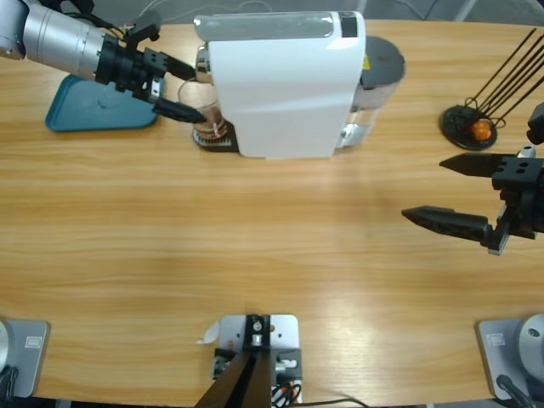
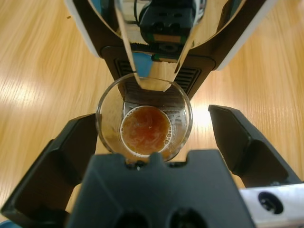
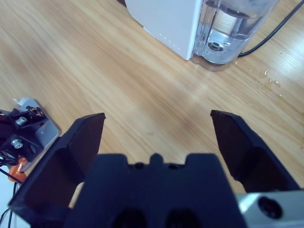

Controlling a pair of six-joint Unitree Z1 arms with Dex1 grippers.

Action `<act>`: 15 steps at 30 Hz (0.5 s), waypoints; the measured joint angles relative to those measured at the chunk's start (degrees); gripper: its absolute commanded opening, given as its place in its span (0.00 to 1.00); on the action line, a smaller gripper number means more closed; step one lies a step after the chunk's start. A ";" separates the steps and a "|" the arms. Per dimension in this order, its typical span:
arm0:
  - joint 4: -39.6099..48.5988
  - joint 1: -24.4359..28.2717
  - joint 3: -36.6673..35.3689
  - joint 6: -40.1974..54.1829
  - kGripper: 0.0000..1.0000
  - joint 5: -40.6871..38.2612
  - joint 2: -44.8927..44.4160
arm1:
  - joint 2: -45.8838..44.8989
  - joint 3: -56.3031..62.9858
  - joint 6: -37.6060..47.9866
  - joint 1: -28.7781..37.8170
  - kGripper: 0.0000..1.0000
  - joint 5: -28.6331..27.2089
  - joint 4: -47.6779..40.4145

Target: Pour coffee

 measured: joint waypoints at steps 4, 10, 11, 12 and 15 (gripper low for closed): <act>0.00 -1.05 -0.22 -0.02 1.00 1.64 0.04 | 0.00 0.00 0.00 0.00 1.00 0.00 0.00; 0.00 -1.17 -0.51 -0.26 0.83 1.92 0.22 | 0.00 0.00 0.00 0.00 1.00 0.00 0.00; 0.00 -1.17 -0.51 -0.26 0.83 1.92 0.22 | 0.00 0.00 0.00 0.00 1.00 0.00 0.00; 0.00 -1.17 -0.51 -0.26 0.82 1.92 0.22 | 0.00 0.00 0.00 0.00 1.00 0.00 0.00; 0.00 -1.17 -0.52 -0.26 0.73 1.92 0.22 | 0.00 0.00 0.00 0.00 1.00 0.00 0.00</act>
